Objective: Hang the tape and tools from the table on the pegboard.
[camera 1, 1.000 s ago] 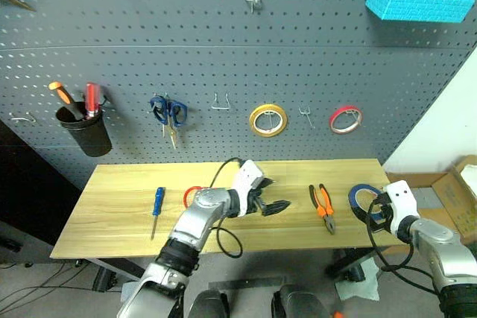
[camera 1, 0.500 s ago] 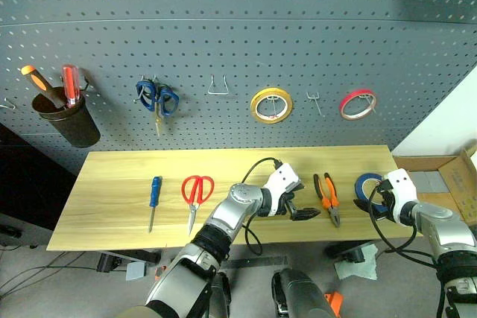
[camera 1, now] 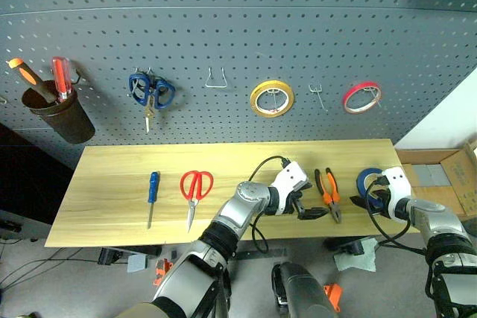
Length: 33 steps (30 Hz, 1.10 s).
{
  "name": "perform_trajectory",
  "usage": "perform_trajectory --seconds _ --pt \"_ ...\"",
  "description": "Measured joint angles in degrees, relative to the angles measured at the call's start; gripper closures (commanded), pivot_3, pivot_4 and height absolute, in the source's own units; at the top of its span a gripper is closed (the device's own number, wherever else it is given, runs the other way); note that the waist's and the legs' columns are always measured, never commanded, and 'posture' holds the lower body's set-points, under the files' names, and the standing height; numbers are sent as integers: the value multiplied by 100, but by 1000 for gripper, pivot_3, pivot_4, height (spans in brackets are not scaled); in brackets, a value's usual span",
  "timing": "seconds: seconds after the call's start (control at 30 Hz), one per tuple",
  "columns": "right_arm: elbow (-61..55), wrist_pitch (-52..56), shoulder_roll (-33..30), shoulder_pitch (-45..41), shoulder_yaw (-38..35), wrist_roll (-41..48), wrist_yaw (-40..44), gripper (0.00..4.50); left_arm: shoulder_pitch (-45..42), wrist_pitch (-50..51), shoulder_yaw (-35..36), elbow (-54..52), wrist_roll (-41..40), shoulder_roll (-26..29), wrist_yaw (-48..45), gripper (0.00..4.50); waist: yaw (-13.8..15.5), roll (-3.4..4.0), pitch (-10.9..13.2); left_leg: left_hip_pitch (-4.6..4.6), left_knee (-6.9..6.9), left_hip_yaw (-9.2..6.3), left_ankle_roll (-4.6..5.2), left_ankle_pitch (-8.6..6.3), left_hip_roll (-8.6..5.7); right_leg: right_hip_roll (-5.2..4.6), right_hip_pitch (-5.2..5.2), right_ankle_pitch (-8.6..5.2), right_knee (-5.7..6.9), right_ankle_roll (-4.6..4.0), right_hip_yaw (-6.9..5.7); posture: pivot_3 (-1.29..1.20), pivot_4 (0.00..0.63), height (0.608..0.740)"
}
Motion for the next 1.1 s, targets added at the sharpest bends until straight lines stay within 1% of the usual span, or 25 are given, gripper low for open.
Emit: perform_trajectory --seconds 0.13,0.23,0.4,0.53,0.57,0.6,0.7,0.8,0.9,0.93,1.0,1.03,1.1 --pt "326 -100 -4 -187 5 -109 106 0 108 93 2 -172 0 78 -5 26 3 -10 6 1 0 0 -1 0 2 -2 1 1 0 1 -1 77 298 740" --pt "454 -89 2 -265 -14 -105 199 616 169 127 2 -237 0 120 -11 0 4 -13 8 2 0 0 -2 0 4 -3 1 2 0 4 -2 78 296 740" --pt "567 -147 50 -302 -30 -103 265 2296 163 228 11 -347 -22 98 -15 0 6 -14 9 2 0 0 -3 -1 4 -3 1 2 0 4 -2 82 292 740" --pt "664 -242 93 -316 -55 -102 264 3743 51 232 46 -345 -48 48 -9 0 5 -15 9 2 0 0 -4 -1 4 -3 1 2 -1 4 -2 68 281 740" --pt "675 -269 99 -315 -61 -103 258 4021 29 222 61 -341 -48 38 -8 0 4 -14 9 2 0 1 -4 -1 4 -3 1 2 -1 4 -1 66 278 740" --pt "677 -289 100 -314 -70 -103 255 4127 11 213 62 -335 -48 35 -8 0 2 -14 8 2 0 1 -4 -2 4 -3 1 2 -1 4 -1 63 275 740" --pt "625 -419 106 -246 -75 -112 187 4127 -17 182 75 -302 -48 32 -8 0 2 -12 7 1 -1 1 -5 -2 5 -3 1 2 -3 4 -2 49 251 740" --pt "45 -824 97 226 1 -215 13 4128 -48 105 129 -264 -68 43 -17 0 7 1 -2 -2 -1 1 -8 -3 3 -4 0 1 -5 7 -2 20 214 740" --pt "-1074 -1079 72 1051 80 -396 -269 4128 -33 119 243 -359 -150 180 -72 0 11 22 -16 -6 -1 1 -25 0 2 -5 -5 -3 -5 14 -4 -1 190 740" --pt "-1620 -1113 61 1425 85 -460 -406 4128 5 172 288 -501 -197 244 -113 0 11 34 -23 -15 -2 -1 -32 3 1 -6 -14 -4 -4 15 -5 -8 181 740" --pt "-2932 -1119 68 2223 98 -643 -712 4128 190 400 399 -1060 -345 467 -188 0 -12 60 -41 -31 1 -1 -48 3 2 -6 -32 -5 0 18 -5 -26 161 740" --pt "-3627 -1096 87 2585 88 -759 -896 4128 319 564 433 -1425 -440 616 -252 0 -39 80 -57 -43 1 1 -56 3 5 -5 -46 -5 3 18 -2 -42 140 740" --pt "-4720 -1031 227 3045 101 -1043 -1287 4128 538 895 514 -2048 -620 915 -312 0 -116 95 -120 -56 1 -1 -71 9 9 0 -68 -4 12 18 -4 -53 120 740"
